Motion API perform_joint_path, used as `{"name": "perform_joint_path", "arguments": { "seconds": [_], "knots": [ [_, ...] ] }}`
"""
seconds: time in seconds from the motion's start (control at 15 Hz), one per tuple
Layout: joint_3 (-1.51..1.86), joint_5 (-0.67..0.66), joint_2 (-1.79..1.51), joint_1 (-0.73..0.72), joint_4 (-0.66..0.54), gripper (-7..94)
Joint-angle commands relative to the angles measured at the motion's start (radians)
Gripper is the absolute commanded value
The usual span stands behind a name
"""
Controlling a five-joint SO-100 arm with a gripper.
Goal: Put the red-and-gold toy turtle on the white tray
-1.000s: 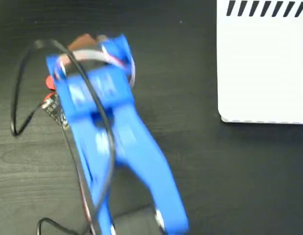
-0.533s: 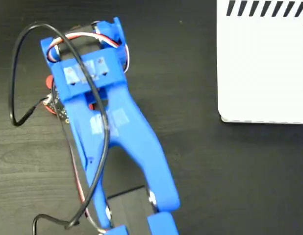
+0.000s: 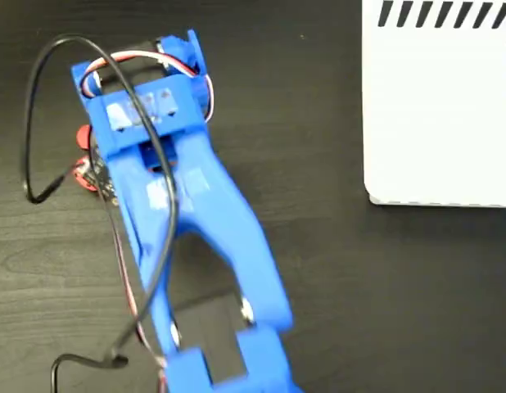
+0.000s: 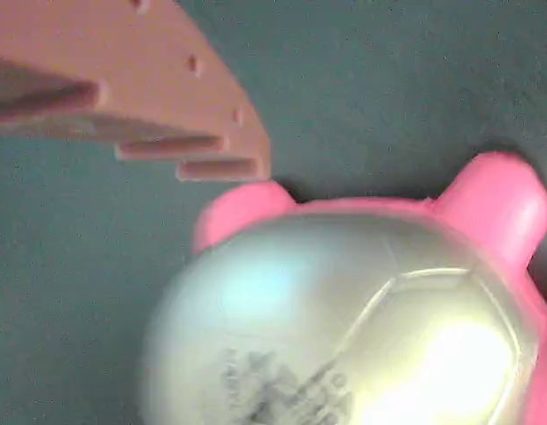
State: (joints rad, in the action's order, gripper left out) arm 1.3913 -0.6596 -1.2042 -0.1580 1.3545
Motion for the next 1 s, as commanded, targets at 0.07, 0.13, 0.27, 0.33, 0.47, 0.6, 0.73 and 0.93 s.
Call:
{"name": "perform_joint_path", "arguments": {
  "seconds": [0.07,0.13,0.27,0.33,0.47,0.6,0.73,0.93],
  "knots": [
    [-0.017,-0.012,0.003,-0.009,-0.015,65],
    [-0.017,-0.009,0.021,-0.011,-0.026,65],
    [-0.012,-0.008,0.051,-0.012,-0.055,65],
    [-0.012,-0.008,0.058,-0.012,-0.063,64],
    [-0.012,-0.006,0.061,-0.014,-0.072,63],
    [-0.012,-0.003,0.067,-0.014,-0.086,60],
    [-0.012,0.005,0.072,-0.014,-0.1,51],
    [-0.012,0.046,0.074,-0.014,-0.132,34]
  ]
}}
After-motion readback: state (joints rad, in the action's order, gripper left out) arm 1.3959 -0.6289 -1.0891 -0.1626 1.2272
